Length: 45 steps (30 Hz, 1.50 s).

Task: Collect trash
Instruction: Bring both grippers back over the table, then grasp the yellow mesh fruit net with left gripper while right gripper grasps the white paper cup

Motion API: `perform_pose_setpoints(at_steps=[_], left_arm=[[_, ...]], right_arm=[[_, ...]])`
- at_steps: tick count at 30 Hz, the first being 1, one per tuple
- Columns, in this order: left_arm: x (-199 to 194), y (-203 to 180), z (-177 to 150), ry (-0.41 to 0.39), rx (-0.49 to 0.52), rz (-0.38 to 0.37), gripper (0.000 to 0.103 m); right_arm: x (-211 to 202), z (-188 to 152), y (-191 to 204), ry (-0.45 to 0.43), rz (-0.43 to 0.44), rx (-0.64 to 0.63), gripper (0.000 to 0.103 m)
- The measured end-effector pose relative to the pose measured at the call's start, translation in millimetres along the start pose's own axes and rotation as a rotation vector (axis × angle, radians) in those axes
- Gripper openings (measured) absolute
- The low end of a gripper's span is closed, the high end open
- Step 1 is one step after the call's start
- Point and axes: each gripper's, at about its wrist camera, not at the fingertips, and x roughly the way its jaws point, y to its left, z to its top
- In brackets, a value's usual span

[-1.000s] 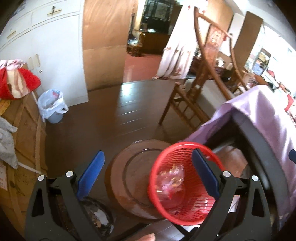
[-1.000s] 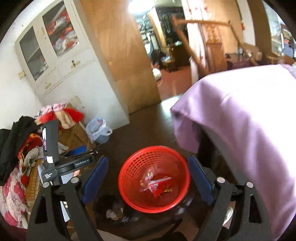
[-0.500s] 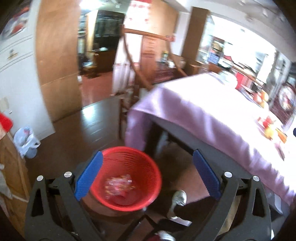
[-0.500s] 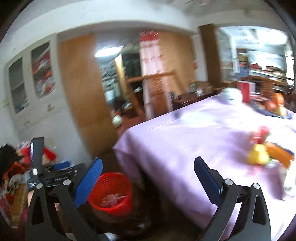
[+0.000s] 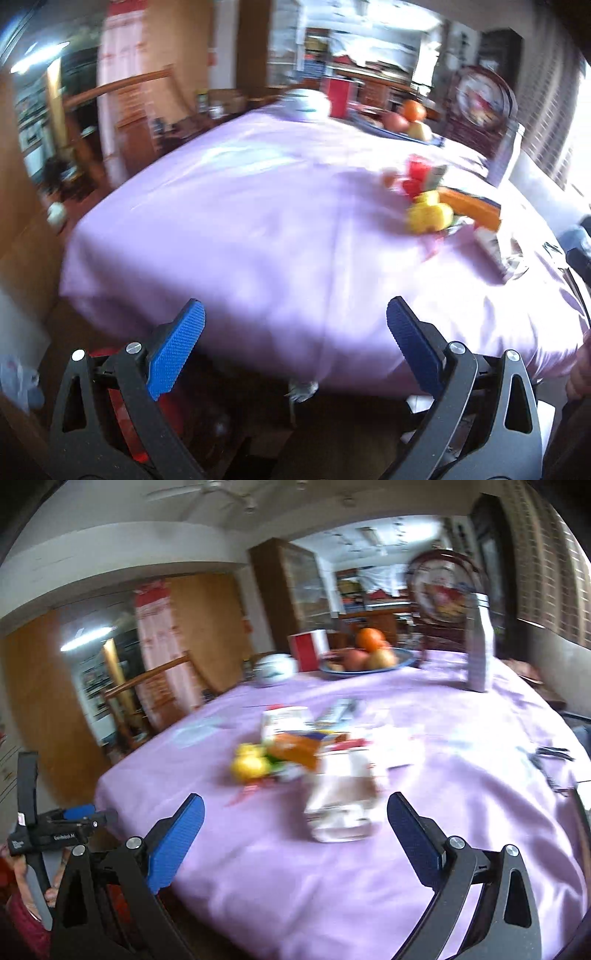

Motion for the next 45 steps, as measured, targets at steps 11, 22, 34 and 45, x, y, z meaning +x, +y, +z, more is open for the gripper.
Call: perform_pose_setpoints(at_steps=[11, 22, 34, 45], left_arm=[[106, -115, 76, 0.119, 0.102, -0.164, 0.095], [157, -93, 88, 0.247, 0.021, -0.14, 0.095], [148, -31, 87, 0.193, -0.053, -0.182, 0.095], [150, -48, 82, 0.219, 0.025, -0.171, 0.095]], right_arm=[[39, 23, -57, 0.026, -0.092, 0.039, 0.097], [52, 19, -54, 0.11, -0.07, 0.035, 0.097], [61, 22, -57, 0.156, -0.048, 0.056, 0.097], [72, 19, -37, 0.224, -0.086, -0.02, 0.097]])
